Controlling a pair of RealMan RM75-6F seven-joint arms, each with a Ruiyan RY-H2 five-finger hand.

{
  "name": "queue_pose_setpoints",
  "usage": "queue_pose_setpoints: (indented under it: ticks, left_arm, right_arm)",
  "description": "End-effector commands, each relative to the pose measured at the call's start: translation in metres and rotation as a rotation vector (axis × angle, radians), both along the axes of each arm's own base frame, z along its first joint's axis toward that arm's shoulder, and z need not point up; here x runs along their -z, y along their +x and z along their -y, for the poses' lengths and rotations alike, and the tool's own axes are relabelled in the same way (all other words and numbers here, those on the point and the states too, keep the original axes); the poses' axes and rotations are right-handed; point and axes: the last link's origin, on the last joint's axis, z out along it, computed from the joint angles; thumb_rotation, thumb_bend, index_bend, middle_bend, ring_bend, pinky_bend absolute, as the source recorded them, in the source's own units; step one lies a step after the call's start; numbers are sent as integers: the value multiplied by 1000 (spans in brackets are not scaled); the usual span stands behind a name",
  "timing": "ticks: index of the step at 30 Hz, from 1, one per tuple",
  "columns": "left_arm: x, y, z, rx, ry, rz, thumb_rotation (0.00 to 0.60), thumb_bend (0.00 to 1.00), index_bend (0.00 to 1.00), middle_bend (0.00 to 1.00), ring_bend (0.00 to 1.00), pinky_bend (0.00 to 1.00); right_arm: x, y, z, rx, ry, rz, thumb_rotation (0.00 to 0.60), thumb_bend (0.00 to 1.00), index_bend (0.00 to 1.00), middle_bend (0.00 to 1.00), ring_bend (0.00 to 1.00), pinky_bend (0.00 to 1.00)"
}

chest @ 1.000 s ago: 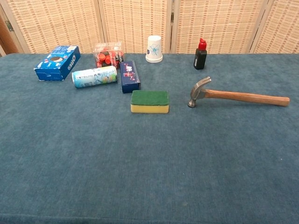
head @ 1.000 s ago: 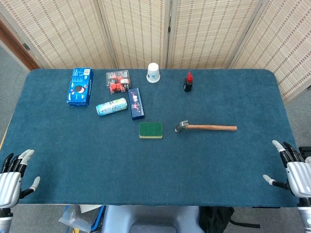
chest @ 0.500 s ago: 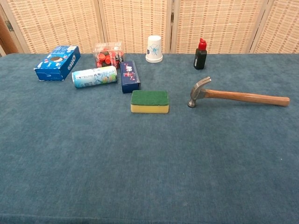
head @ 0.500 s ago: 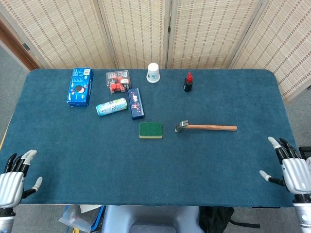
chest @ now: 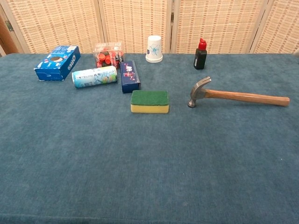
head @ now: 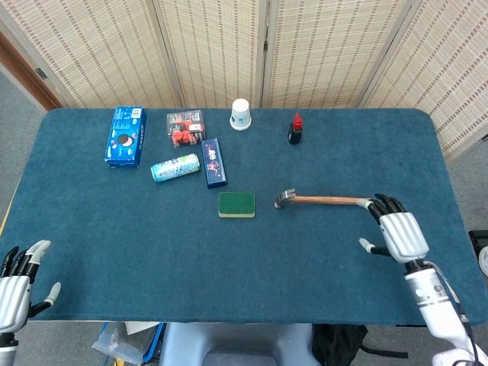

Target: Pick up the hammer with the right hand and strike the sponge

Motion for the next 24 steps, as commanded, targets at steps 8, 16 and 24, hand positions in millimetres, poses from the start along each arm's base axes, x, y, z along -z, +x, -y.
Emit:
queue_pose_setpoints:
  ticks: [8, 16, 24]
  left_arm:
    - [-2, -1, 3, -8, 4, -4, 600, 318, 85, 126, 135, 49]
    - [-3, -4, 6, -22, 5, -9, 600, 317, 85, 126, 135, 49]
    - [-3, -6, 8, -34, 7, -12, 600, 317, 85, 126, 135, 49]
  right_arm:
    - [46, 37, 64, 4, 99, -16, 600, 207, 249, 285, 156, 139]
    - [71, 43, 99, 33, 130, -33, 600, 243, 257, 286, 156, 139]
    - [93, 42, 119, 49, 144, -71, 600, 347, 314, 328, 156, 140]
